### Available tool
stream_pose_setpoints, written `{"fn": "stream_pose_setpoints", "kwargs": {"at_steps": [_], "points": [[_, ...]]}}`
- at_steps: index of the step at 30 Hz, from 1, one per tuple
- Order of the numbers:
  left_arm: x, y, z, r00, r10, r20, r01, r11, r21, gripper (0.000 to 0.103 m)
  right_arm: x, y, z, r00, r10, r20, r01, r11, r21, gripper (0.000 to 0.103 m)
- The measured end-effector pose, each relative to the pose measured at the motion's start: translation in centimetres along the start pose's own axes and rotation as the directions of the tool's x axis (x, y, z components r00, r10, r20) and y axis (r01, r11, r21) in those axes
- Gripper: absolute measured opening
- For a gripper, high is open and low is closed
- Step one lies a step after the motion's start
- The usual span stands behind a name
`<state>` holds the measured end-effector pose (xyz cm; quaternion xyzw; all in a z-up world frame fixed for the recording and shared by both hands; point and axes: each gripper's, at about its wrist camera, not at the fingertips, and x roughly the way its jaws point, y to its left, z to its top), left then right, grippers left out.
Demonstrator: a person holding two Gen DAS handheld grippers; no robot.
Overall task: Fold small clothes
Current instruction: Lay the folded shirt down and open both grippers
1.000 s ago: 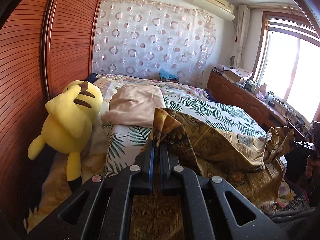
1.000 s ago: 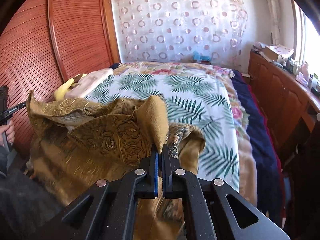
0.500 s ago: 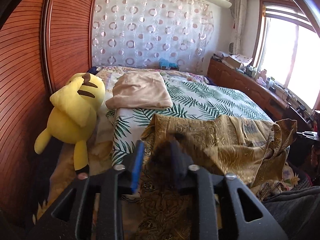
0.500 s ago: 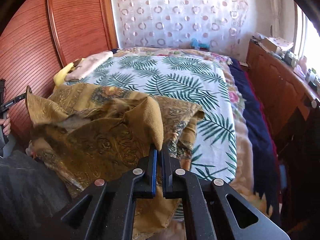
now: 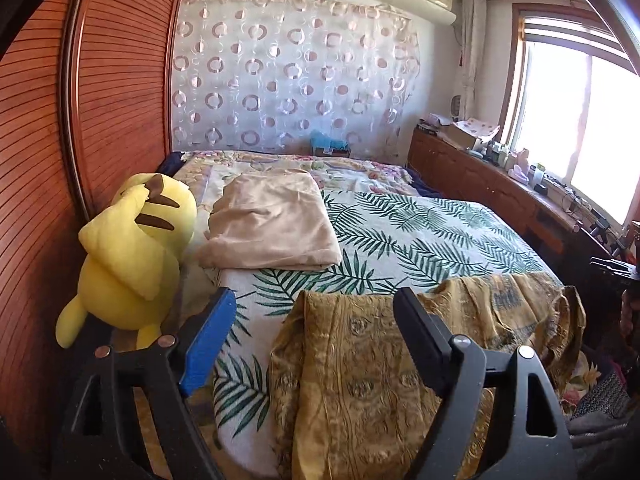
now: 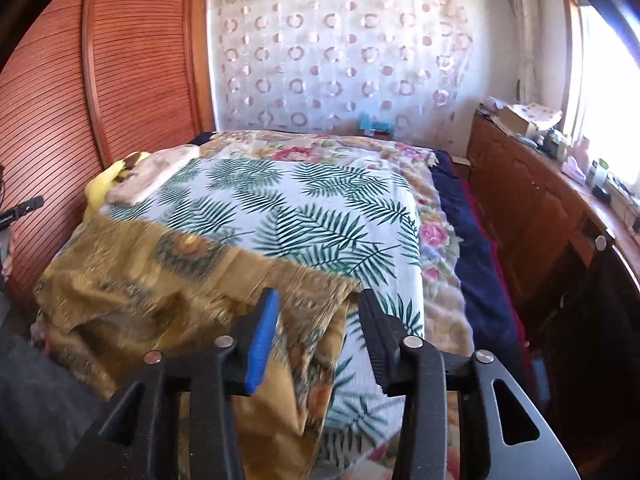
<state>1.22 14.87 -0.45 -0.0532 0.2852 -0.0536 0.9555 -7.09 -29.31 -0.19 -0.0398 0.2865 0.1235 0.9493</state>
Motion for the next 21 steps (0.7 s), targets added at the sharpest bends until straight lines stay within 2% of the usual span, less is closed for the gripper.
{"fn": "stream_pose_setpoints", "kwargs": {"at_steps": [8,14,16,17,19,21], "points": [[5.1,0.4,0.9,0.996,0.032,-0.087,-0.031,0.999,0.007,0.081,8.9,0.0,0.4,0.994,0.013,-0.107,-0.001,0.994,0.114,0.044],[8.1,0.9,0.3,0.989,0.034,-0.141,-0.036,0.999,-0.011,0.081,11.1,-0.3,0.7,0.986,0.056,-0.156,-0.029,0.984,0.175,0.042],[8.7,0.9,0.1,0.988,0.034,-0.152,-0.037,0.999,-0.015,0.081,11.2,-0.5,0.9,0.985,0.079,-0.150,-0.052,0.983,0.177,0.020],[9.0,0.9,0.0,0.987,0.037,-0.159,-0.040,0.999,-0.016,0.081,10.9,-0.4,0.9,0.986,0.090,-0.141,-0.065,0.983,0.174,0.002],[9.4,0.8,-0.1,0.985,0.041,-0.165,-0.044,0.999,-0.018,0.081,9.8,-0.8,1.2,0.993,0.081,-0.080,-0.066,0.983,0.169,0.001],[9.7,0.8,-0.2,0.985,0.043,-0.167,-0.047,0.999,-0.020,0.081,7.1,-1.2,1.3,1.000,0.000,0.021,-0.004,0.982,0.189,0.001]]}}
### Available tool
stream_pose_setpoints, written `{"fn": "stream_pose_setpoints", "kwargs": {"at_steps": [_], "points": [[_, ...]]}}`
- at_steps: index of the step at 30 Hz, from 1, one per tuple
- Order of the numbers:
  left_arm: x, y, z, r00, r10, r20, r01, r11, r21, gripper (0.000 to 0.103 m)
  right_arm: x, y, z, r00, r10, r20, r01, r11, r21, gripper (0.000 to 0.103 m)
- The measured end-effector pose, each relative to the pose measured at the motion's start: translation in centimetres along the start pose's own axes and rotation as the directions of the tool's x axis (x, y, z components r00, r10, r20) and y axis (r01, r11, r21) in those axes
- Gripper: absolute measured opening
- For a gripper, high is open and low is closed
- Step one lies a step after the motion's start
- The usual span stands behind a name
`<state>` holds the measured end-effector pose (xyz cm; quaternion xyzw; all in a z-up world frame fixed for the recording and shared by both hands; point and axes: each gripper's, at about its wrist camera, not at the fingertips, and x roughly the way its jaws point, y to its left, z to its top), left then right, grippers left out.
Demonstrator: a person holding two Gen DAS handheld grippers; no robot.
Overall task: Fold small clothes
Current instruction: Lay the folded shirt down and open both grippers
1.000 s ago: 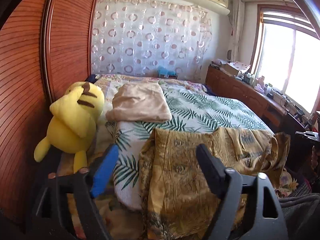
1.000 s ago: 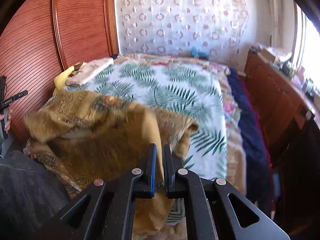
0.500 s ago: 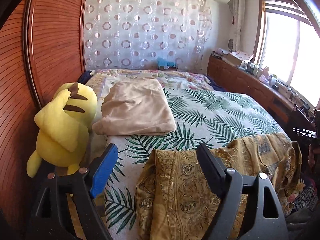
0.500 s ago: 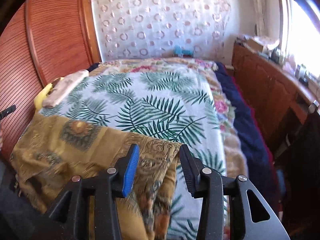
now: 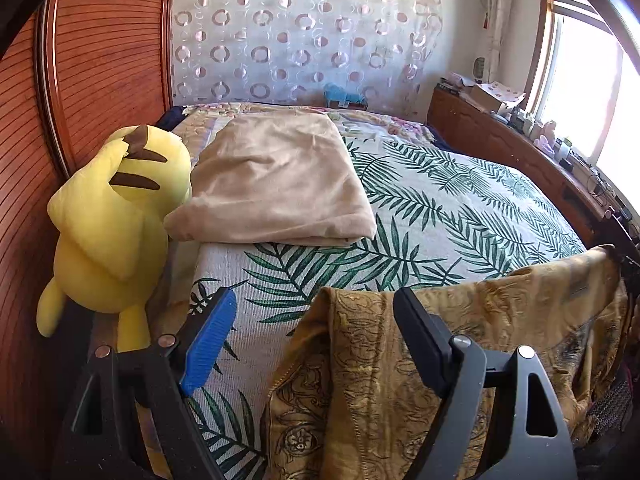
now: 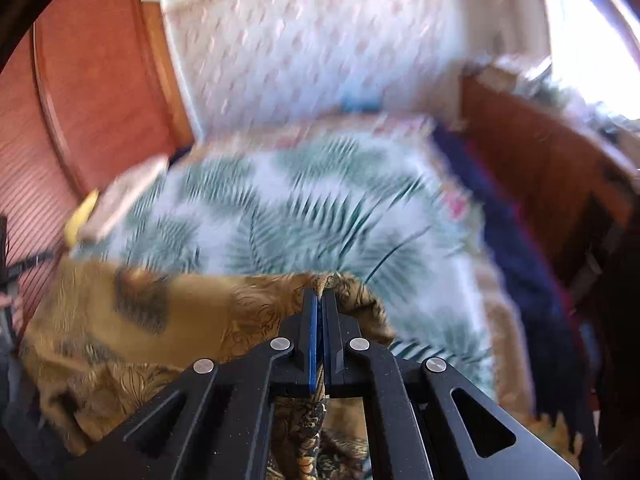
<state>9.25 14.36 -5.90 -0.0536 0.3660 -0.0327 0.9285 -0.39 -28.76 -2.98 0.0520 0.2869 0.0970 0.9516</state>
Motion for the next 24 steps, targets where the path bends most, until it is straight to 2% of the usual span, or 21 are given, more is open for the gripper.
{"fn": "stream_pose_setpoints", "kwargs": {"at_steps": [1,6,9,11,13,14,15,22,24], "points": [[0.2,0.0,0.0,1.000,0.000,-0.002,0.000,1.000,-0.002,0.081,-0.7,-0.2,0.1,1.000,-0.015,0.022,0.014,1.000,0.017,0.001],[1.6,-0.1,-0.2,0.999,-0.006,-0.039,0.007,1.000,0.017,0.081,-0.2,0.0,-0.1,0.999,-0.038,-0.038,0.038,0.999,-0.009,0.001],[2.9,0.2,-0.5,0.996,-0.024,-0.088,0.025,1.000,0.009,0.079,0.4,-0.3,0.4,0.998,-0.031,-0.054,0.031,1.000,0.003,0.002],[3.7,0.3,-0.7,0.993,-0.039,-0.115,0.040,0.999,0.005,0.071,0.6,-0.1,0.6,0.997,-0.039,-0.061,0.039,0.999,-0.004,0.009],[3.8,0.2,-0.8,0.993,-0.039,-0.113,0.041,0.999,0.020,0.065,0.8,-0.2,0.8,0.995,-0.076,-0.063,0.075,0.997,-0.022,0.023],[3.9,0.0,-0.8,0.992,-0.037,-0.118,0.041,0.999,0.030,0.063,1.0,-0.3,1.0,0.994,-0.087,-0.071,0.085,0.996,-0.031,0.042],[3.9,-0.1,-0.7,0.992,-0.033,-0.118,0.038,0.999,0.035,0.063,1.6,-0.3,1.0,0.992,-0.096,-0.080,0.093,0.995,-0.036,0.052],[4.3,-1.0,-0.6,0.991,-0.010,-0.136,0.021,0.996,0.082,0.063,3.6,-0.2,0.7,0.985,-0.052,-0.162,0.043,0.998,-0.055,0.053],[4.3,-1.3,-0.7,0.991,-0.008,-0.135,0.022,0.995,0.101,0.060,4.1,-0.2,0.5,0.981,-0.055,-0.188,0.045,0.997,-0.056,0.053]]}}
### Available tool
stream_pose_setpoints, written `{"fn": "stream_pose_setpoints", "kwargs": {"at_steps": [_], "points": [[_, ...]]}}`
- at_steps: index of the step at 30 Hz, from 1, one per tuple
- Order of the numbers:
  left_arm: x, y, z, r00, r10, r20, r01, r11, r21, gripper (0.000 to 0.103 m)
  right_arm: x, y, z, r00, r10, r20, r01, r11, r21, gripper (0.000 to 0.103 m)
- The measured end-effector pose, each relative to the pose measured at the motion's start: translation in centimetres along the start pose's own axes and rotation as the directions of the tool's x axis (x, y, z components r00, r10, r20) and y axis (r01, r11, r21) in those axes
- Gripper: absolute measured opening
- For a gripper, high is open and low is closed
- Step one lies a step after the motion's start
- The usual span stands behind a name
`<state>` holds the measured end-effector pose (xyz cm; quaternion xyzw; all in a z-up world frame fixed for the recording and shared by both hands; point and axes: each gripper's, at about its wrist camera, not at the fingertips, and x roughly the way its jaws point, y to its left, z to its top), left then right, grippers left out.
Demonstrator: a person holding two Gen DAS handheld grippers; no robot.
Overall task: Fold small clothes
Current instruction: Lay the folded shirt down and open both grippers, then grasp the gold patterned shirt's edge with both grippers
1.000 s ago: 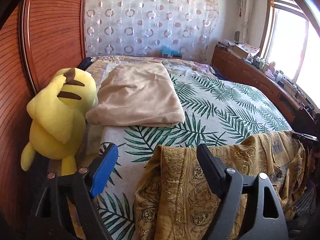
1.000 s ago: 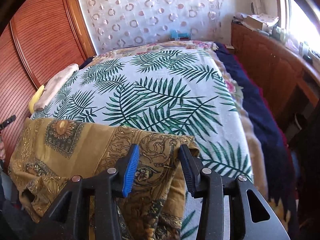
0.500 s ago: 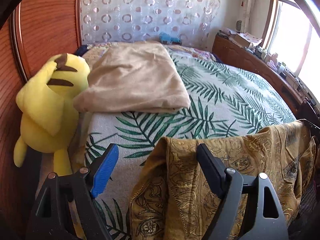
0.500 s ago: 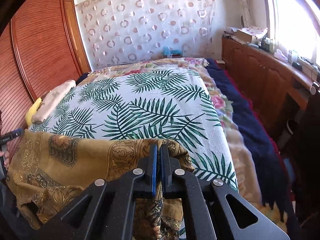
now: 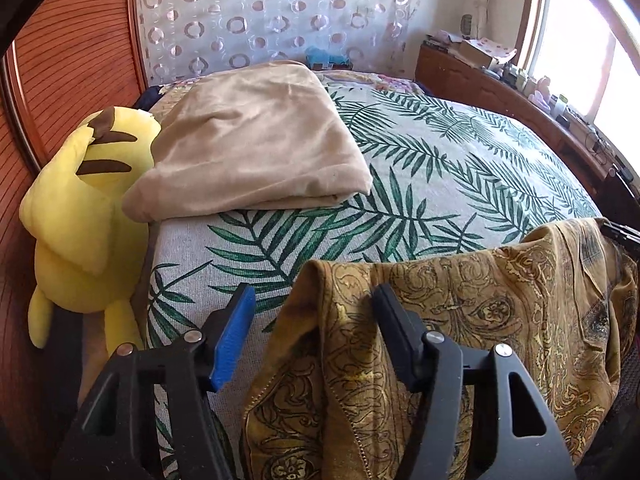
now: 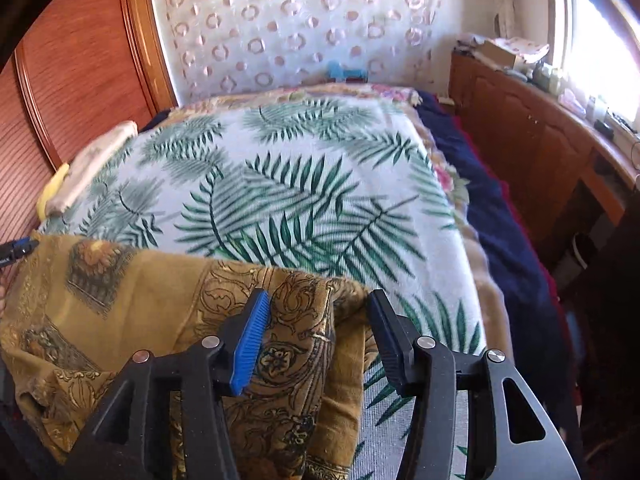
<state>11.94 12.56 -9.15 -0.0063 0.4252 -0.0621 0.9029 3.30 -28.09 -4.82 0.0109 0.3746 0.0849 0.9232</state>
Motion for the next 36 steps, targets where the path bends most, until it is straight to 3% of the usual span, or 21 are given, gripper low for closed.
{"fn": "stream_pose_setpoints", "kwargs": {"at_steps": [4,6,7,8,9,11,16,20,23,25,27,33,36], "points": [[-0.2,-0.5,0.0,1.000,-0.019,-0.003,0.019,1.000,0.017,0.040,-0.3,0.0,-0.1,1.000,0.000,-0.003,0.000,1.000,0.000,0.053],[-0.2,-0.8,0.0,1.000,-0.031,-0.006,0.031,0.999,0.027,0.029,-0.6,0.2,-0.2,1.000,-0.007,-0.010,0.007,1.000,-0.015,0.038],[-0.3,-1.0,-0.1,0.999,-0.046,-0.006,0.046,0.999,0.028,0.019,-0.5,0.2,-0.3,1.000,-0.010,-0.011,0.009,1.000,-0.024,0.031],[-0.4,-1.1,-0.1,0.999,-0.049,-0.005,0.049,0.998,0.029,0.015,-0.6,0.2,-0.3,1.000,-0.003,-0.012,0.002,1.000,-0.031,0.014],[-0.4,-1.3,-0.2,0.999,-0.044,0.000,0.044,0.999,0.030,0.014,-0.8,0.1,-0.4,0.999,0.030,-0.018,-0.031,0.999,-0.030,0.007],[-1.1,-1.6,-0.3,0.999,-0.035,0.026,0.035,0.999,0.025,0.011,-0.5,0.3,-0.6,0.999,0.038,-0.011,-0.038,0.998,-0.040,0.004],[-4.4,-1.5,0.0,0.992,-0.011,0.128,0.013,1.000,-0.012,0.010,-3.0,0.4,-1.0,0.996,0.017,0.084,-0.013,0.999,-0.042,0.002],[-5.9,-1.4,0.5,0.987,-0.018,0.161,0.020,1.000,-0.016,0.010,-4.6,0.3,-1.1,0.991,0.051,0.121,-0.050,0.999,-0.014,0.002],[-6.1,-1.6,0.5,0.985,-0.017,0.171,0.020,1.000,-0.012,0.010,-4.2,-0.2,-1.2,0.994,0.027,0.106,-0.026,1.000,-0.008,0.003],[-6.2,-1.8,0.4,0.984,-0.018,0.175,0.021,1.000,-0.012,0.010,-3.6,-0.4,-1.3,0.996,-0.008,0.092,0.008,1.000,-0.003,0.012],[-6.1,-1.7,0.4,0.985,-0.021,0.173,0.024,1.000,-0.017,0.010,-2.7,-0.5,-1.3,0.996,-0.048,0.072,0.047,0.999,0.007,0.039],[-5.7,-1.6,0.3,0.986,-0.020,0.163,0.025,0.999,-0.026,0.010,-0.1,-0.8,-0.9,1.000,-0.031,0.006,0.031,0.999,0.010,0.056],[-5.8,-1.7,0.2,0.985,-0.027,0.171,0.032,0.999,-0.024,0.010,0.1,-0.7,-0.5,1.000,-0.016,0.011,0.016,1.000,0.006,0.054]]}}
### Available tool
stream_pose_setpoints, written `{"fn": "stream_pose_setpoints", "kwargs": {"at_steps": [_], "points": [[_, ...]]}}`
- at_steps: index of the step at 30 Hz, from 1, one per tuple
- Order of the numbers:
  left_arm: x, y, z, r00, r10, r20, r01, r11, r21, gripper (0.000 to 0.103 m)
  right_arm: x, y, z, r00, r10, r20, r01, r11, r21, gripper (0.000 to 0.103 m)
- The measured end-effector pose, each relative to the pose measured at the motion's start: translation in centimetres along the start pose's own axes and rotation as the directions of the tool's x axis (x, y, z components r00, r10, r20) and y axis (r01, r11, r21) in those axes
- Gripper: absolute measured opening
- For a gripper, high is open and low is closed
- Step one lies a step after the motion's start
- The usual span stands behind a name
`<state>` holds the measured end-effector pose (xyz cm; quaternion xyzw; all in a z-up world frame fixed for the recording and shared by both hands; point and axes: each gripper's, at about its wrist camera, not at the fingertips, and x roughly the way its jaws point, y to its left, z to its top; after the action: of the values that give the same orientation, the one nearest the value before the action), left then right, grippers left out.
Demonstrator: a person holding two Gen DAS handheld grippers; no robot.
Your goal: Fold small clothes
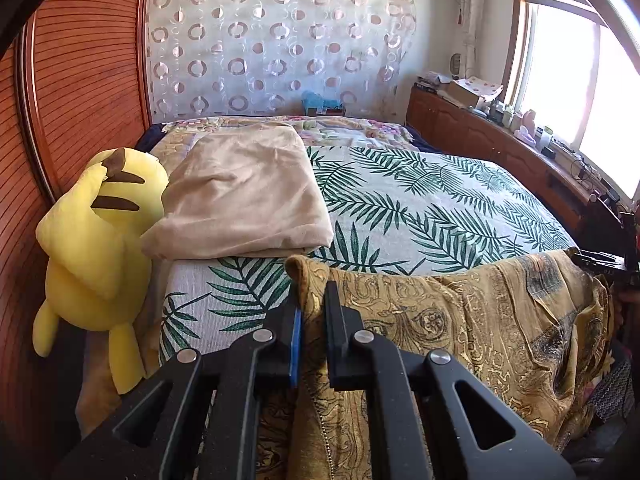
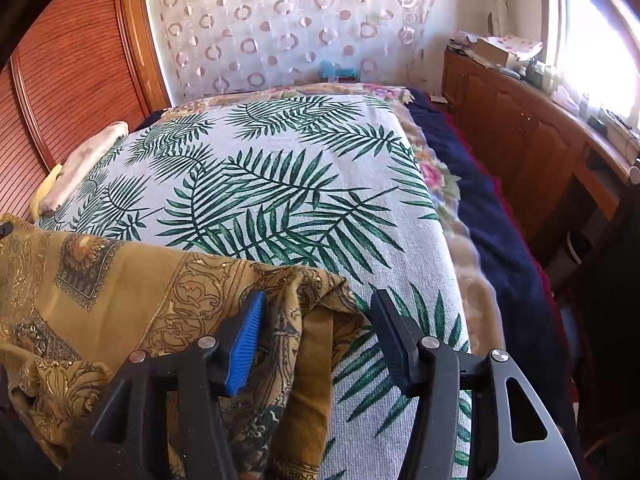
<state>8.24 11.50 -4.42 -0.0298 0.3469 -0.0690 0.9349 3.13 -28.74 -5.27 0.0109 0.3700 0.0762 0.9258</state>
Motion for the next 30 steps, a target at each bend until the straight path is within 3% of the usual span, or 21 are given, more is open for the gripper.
{"fn": "stream_pose_setpoints", "kwargs": {"at_steps": [1,2,3,5,8,14,18,21,23,25,27,30], "points": [[-0.2,-0.2,0.0,1.000,-0.004,0.007,0.004,1.000,-0.001,0.010,0.0,0.1,0.0,1.000,0.015,0.003,-0.015,1.000,0.000,0.047],[-0.8,-0.4,0.1,1.000,-0.011,0.024,0.011,1.000,-0.002,0.010,-0.1,0.2,-0.2,1.000,0.031,0.007,-0.031,1.000,-0.007,0.023],[-1.3,-0.5,0.2,0.999,-0.016,0.041,0.016,1.000,-0.007,0.010,-0.2,0.5,-0.4,0.998,0.056,0.003,-0.056,0.998,-0.021,0.009],[-3.0,-1.0,0.7,0.997,-0.025,0.080,0.025,1.000,-0.008,0.009,-0.8,0.7,-0.8,0.995,0.096,-0.005,-0.096,0.995,-0.028,0.007],[-5.8,-1.9,1.8,0.990,-0.033,0.136,0.032,0.999,0.006,0.009,-4.6,1.3,-0.8,0.988,0.114,0.108,-0.110,0.993,-0.040,0.006],[-13.7,-3.3,5.5,0.942,-0.088,0.322,0.079,0.996,0.041,0.009,-15.3,2.3,1.7,0.944,0.140,0.299,-0.117,0.989,-0.095,0.006],[-18.0,-3.4,9.3,0.902,-0.098,0.420,0.075,0.995,0.070,0.009,-21.8,2.2,3.9,0.899,0.134,0.418,-0.095,0.989,-0.115,0.006],[-20.0,-2.9,12.7,0.873,-0.075,0.482,0.048,0.997,0.068,0.009,-26.5,2.1,6.5,0.851,0.119,0.512,-0.055,0.989,-0.138,0.006],[-20.0,-2.4,14.8,0.866,-0.058,0.497,0.033,0.998,0.058,0.009,-28.5,2.1,8.8,0.827,0.103,0.553,-0.020,0.988,-0.154,0.006],[-19.0,-2.0,16.9,0.865,-0.025,0.501,0.003,0.999,0.045,0.009,-29.0,2.2,11.4,0.819,0.096,0.565,-0.003,0.987,-0.163,0.006],[-16.5,-1.2,19.1,0.874,0.010,0.486,-0.029,0.999,0.031,0.009,-28.2,2.6,14.8,0.820,0.070,0.568,0.030,0.986,-0.164,0.006],[-10.7,0.1,21.0,0.885,0.067,0.461,-0.082,0.997,0.011,0.013,-23.8,3.5,19.7,0.840,0.028,0.542,0.060,0.988,-0.144,0.006]]}}
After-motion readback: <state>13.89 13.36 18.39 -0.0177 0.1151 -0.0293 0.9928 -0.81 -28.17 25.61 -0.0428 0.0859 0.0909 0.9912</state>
